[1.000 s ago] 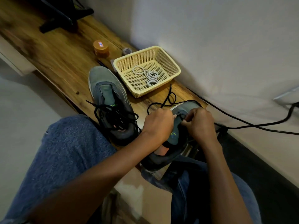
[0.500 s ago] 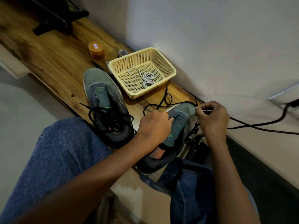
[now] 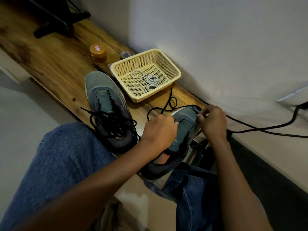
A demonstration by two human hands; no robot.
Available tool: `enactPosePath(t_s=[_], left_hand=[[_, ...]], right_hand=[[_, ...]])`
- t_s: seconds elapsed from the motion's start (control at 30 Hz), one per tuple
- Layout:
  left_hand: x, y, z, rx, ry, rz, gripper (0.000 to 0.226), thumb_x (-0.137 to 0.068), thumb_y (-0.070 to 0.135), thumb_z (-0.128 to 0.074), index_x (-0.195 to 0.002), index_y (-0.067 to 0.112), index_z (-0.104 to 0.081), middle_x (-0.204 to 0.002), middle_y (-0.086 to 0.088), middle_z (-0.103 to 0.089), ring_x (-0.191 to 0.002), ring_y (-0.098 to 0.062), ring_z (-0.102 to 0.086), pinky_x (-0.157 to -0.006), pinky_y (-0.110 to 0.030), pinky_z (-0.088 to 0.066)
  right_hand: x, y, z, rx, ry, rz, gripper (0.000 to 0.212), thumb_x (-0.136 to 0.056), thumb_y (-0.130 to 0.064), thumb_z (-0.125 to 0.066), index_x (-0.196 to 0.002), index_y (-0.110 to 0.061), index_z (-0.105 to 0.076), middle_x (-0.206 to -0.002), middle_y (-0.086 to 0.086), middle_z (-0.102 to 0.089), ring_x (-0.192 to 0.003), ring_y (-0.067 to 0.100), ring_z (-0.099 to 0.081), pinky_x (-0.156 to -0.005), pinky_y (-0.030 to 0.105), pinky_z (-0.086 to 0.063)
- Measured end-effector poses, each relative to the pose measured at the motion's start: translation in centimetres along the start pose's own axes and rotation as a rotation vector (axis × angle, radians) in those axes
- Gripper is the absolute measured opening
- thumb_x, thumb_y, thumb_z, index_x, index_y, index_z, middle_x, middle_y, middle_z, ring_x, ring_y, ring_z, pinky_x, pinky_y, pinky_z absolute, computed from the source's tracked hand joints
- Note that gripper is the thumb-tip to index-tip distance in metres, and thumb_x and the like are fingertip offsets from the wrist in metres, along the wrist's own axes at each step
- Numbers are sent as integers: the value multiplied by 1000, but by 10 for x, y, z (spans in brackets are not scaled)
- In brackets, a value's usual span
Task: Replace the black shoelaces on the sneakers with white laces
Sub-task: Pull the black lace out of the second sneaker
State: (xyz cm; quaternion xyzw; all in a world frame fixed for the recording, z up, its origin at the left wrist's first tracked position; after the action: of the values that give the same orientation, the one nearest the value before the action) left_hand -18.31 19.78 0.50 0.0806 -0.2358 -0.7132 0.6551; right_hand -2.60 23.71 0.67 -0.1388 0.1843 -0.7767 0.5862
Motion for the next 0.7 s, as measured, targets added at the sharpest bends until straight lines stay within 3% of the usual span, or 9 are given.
enactPosePath(t_s=[0.13,0.2,0.27,0.33,0.43,0.5,0.53,0.6,0.7], left_hand=[[0,0,0,99,13,-1,47,-100,40,-42,-139,15,-41,-126,-10,-57,-114,-30,-54,-76,-34,-40],[-1,1,2,176,74,-45,70,-97,40,-47,-153,15,-13,-144,-9,-42,-130,-27,-41,-93,-37,-41],[-5,1,10,179,223,-151,81,-95,35,-53,-154,12,-1,-156,-8,-25,-142,-25,-24,-112,-38,-30],[-10,0,16,103,310,-273,77,-94,23,-55,-153,9,-8,-157,-9,-23,-146,-24,-18,-120,-43,-16],[-13,-1,19,19,323,-374,63,-88,2,-56,-146,3,-33,-130,-15,-57,-127,-26,-49,-120,-40,-8],[-11,-1,24,20,301,-376,53,-90,3,-56,-141,4,-42,-107,-16,-66,-109,-30,-60,-117,-37,-17],[-10,-2,27,21,264,-350,46,-94,8,-54,-139,7,-46,-105,-16,-67,-110,-32,-59,-114,-36,-25],[-12,-7,32,82,216,-286,35,-97,17,-51,-132,15,-53,-106,-17,-67,-113,-34,-57,-100,-41,-44],[-11,-13,42,283,164,-240,24,-96,18,-53,-117,16,-65,-91,-8,-71,-85,-23,-68,-76,-38,-55]], right_hand=[[2,-11,5,-79,11,102,10,-89,-12,-63,-80,-16,-57,-87,5,-63,-77,17,-54,-68,28,-38],[4,-20,7,-149,-72,160,9,-90,-16,-62,-83,-19,-56,-84,0,-63,-82,19,-58,-77,37,-46],[6,-32,6,-175,-198,236,8,-91,-16,-62,-86,-19,-57,-83,-2,-62,-82,18,-59,-76,35,-46],[9,-43,4,-158,-274,322,4,-91,-14,-61,-90,-16,-58,-87,-1,-63,-84,18,-58,-73,32,-44],[11,-52,7,-253,-317,380,8,-92,-11,-60,-97,-9,-66,-93,1,-69,-87,15,-63,-75,29,-47],[13,-53,10,-297,-359,367,9,-92,-10,-61,-87,-9,-69,-82,1,-69,-76,12,-63,-67,24,-45],[13,-53,10,-304,-369,359,12,-91,-10,-63,-81,-10,-69,-78,2,-69,-72,11,-61,-65,25,-45],[12,-52,11,-348,-378,337,12,-89,-14,-66,-78,-12,-70,-78,4,-71,-71,15,-63,-67,29,-47],[12,-54,14,-436,-386,316,9,-88,-18,-68,-82,-13,-72,-79,2,-72,-73,17,-66,-68,31,-50]])
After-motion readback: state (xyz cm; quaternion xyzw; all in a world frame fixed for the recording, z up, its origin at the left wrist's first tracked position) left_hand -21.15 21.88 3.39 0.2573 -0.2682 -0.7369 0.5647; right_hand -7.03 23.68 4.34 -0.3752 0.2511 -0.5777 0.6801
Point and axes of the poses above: each hand's wrist, its own x-axis away from the middle knuckle, its own z-axis out of the back of the hand, y = z × x, the point moved 2 cm from there along -x, towards the middle knuckle
